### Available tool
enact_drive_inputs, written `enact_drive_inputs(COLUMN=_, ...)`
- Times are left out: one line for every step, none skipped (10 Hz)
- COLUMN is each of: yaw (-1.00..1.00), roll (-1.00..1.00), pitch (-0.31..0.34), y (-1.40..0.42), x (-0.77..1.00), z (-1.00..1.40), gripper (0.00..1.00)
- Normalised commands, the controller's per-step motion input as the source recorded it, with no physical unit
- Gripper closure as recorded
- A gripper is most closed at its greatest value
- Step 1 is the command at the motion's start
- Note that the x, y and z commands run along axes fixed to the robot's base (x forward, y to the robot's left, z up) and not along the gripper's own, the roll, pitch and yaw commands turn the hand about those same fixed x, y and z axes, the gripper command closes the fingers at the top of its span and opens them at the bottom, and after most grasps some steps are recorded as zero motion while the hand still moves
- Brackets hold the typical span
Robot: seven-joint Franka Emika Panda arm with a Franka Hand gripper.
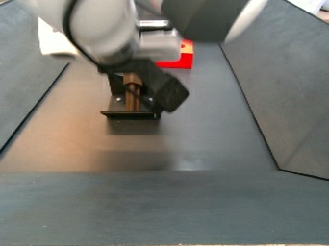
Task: Pick up the 3 prong object. Move up. Place the 3 prong object on the fixture. Regrasp the 3 prong object. Move to above the board. Insert the 3 prong object.
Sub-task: Regrasp the 3 prong object.
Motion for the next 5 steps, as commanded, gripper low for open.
enact_drive_inputs(yaw=0.04, roll=0.02, pitch=0.023, y=0.01, x=-0.05, z=0.88, gripper=0.00)
enact_drive_inputs(yaw=0.03, roll=0.02, pitch=0.036, y=0.01, x=-0.04, z=0.69, gripper=0.00)
enact_drive_inputs(yaw=0.02, roll=0.02, pitch=0.048, y=0.01, x=-0.03, z=0.43, gripper=0.00)
enact_drive_inputs(yaw=0.01, roll=0.02, pitch=0.053, y=0.01, x=-0.03, z=0.24, gripper=0.00)
enact_drive_inputs(yaw=0.02, roll=1.00, pitch=0.043, y=-0.79, x=-0.12, z=0.82, gripper=0.00)
